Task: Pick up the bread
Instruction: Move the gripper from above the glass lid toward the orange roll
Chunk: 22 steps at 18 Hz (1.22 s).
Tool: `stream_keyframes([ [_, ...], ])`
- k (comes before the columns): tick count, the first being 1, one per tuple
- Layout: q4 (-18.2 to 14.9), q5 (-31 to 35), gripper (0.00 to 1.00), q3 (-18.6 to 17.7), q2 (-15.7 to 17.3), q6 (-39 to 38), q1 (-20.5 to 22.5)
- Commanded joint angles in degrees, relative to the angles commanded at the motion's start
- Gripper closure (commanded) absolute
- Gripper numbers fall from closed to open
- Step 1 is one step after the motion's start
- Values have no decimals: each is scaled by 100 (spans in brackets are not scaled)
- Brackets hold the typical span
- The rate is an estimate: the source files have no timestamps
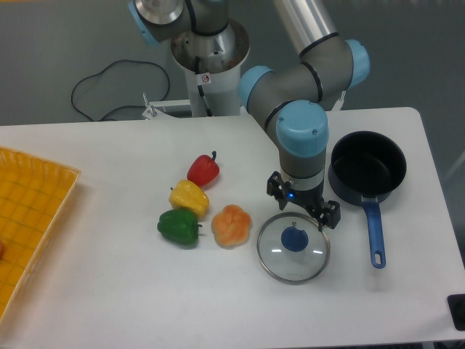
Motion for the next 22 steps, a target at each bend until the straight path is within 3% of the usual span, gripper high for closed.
stream_keyframes([
  [5, 18, -166, 0, 44, 53, -44, -53],
  [9, 140, -430, 0, -149, -96, -53, -123],
  [12, 342, -448, 0, -404, -79, -62, -298],
  [22, 343, -439, 0, -589, 9, -536, -896],
])
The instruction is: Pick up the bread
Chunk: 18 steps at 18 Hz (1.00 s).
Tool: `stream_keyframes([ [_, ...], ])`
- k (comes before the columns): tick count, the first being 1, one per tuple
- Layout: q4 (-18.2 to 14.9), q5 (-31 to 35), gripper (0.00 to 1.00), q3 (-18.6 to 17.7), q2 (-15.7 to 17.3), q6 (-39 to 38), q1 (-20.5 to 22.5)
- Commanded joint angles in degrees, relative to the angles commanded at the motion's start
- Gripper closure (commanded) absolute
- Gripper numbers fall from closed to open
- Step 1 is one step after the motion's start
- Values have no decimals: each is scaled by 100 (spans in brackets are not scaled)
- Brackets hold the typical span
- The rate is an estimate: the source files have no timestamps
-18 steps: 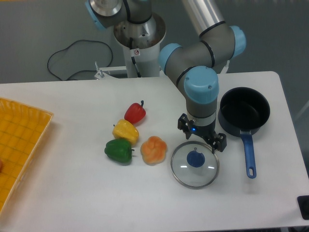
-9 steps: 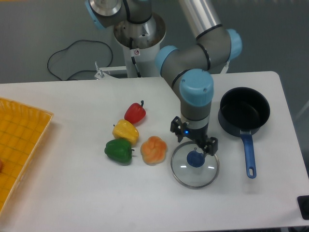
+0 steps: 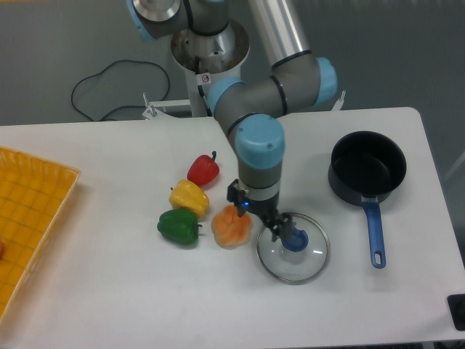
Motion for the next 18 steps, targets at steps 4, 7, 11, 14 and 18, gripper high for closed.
stream_keyframes([
  [4, 26, 9, 0, -114, -9, -298, -176],
  [7, 26, 26, 0, -184, -26, -238, -255],
  [11, 18, 35, 0, -273, -228, 78, -247],
  [14, 18, 53, 0, -255, -421, 368, -212],
  [18, 18, 62, 0, -159, -580, 439, -203],
])
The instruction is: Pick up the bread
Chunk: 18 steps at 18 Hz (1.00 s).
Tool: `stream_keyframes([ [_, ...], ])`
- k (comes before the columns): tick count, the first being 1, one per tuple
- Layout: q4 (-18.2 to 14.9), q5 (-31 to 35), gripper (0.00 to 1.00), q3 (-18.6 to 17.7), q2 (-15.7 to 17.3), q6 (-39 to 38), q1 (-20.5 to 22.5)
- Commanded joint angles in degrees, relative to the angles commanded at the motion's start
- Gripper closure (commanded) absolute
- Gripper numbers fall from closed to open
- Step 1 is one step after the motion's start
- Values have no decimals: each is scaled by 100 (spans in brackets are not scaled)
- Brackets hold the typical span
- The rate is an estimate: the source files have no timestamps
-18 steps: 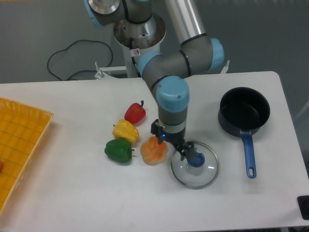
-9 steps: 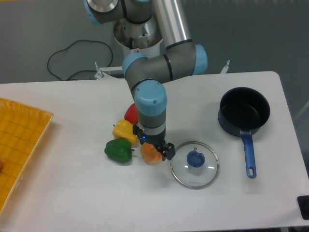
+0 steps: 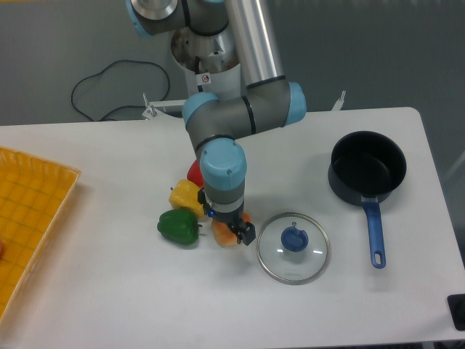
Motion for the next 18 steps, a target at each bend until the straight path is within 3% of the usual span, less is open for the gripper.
stream_keyframes([
  [5, 0, 0, 5, 9, -26, 26, 18],
  [16, -26, 17, 78, 0, -27, 18, 18],
  [18, -26, 96, 87, -9, -18, 0, 9],
])
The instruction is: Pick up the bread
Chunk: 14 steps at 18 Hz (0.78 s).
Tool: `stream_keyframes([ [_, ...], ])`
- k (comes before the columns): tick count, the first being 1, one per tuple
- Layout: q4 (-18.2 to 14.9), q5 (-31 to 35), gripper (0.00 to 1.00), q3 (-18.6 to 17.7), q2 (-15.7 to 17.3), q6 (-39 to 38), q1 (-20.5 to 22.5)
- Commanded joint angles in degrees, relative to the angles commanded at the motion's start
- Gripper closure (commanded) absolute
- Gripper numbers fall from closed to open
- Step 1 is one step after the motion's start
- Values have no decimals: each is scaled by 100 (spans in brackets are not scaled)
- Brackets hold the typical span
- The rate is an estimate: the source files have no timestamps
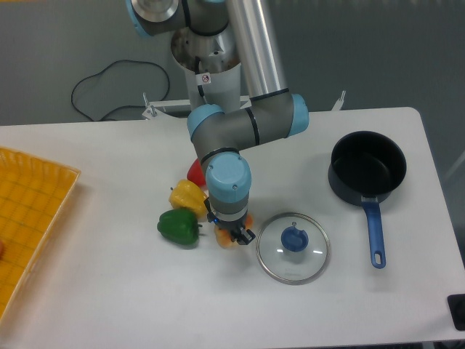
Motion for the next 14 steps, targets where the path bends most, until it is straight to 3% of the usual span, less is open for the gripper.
stream_keyframes([
  [3, 0, 18, 93, 9, 26, 0, 9],
  [8, -35, 18, 93, 9, 202, -26, 9],
  [14, -175, 0, 92, 61, 693, -44, 175],
])
